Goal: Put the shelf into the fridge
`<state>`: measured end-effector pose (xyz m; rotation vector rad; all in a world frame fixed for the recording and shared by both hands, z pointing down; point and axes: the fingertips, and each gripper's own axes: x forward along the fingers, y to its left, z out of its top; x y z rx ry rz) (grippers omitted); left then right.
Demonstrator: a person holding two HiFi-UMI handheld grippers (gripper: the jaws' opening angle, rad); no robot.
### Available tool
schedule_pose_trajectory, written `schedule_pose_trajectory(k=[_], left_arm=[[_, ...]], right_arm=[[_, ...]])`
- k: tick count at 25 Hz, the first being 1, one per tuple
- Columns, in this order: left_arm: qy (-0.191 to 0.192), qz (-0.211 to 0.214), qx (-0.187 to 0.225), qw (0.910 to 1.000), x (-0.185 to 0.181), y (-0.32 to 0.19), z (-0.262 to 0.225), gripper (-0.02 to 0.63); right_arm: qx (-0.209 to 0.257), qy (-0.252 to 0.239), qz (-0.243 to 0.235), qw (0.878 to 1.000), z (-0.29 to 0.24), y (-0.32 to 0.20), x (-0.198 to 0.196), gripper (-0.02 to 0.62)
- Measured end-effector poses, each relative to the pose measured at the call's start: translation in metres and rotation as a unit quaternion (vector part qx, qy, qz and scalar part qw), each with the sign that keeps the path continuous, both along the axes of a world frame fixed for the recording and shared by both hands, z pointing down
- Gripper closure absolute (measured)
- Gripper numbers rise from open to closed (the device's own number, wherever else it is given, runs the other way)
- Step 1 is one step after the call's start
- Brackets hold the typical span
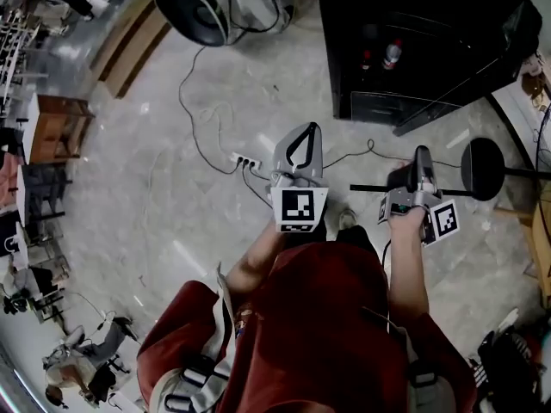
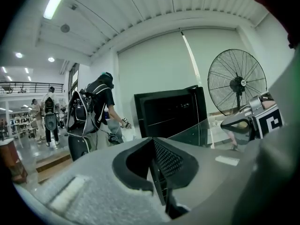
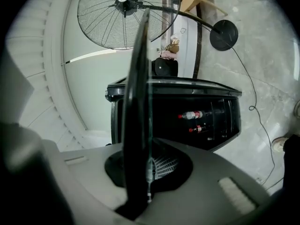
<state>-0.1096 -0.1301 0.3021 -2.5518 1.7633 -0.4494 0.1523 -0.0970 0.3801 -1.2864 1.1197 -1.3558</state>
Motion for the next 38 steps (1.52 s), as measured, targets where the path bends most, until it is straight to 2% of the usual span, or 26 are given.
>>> schedule_pose_trajectory(k=[4,11,17,25,28,38], left_arm=[[0.002,0.043,-0.02,0.9989,0.002,-0.023,0.019,0.6],[0.016,0.09,-0.056,0.9943,-0.001,-0.053,0.059,0.6],[0.016,0.108,-0.074,0.9913,0.001,-0.067,0.095,0.6],[0.007,0.094,-0.109,0.9896,0.01,-0.072,0.15,0.6],[0.013,0.083,-0.113,0.99,0.016,-0.065,0.162,0.6],[0.02,0.016,-0.152,0.988,0.015,-0.062,0.239,0.6]], right_arm=[[-0.011,0.015,0.016,1.0,0.008,-0.007,-0.011,0.586],[-0.027,0.037,0.025,0.999,0.038,-0.027,-0.028,0.588],[-0.03,0.039,0.032,0.998,0.069,-0.046,-0.025,0.586],[-0.037,0.029,0.033,0.998,0.116,-0.071,-0.017,0.588],[-0.024,0.018,0.031,0.999,0.124,-0.082,-0.017,0.587],[0.0,0.019,0.006,1.0,0.166,-0.125,-0.011,0.586]])
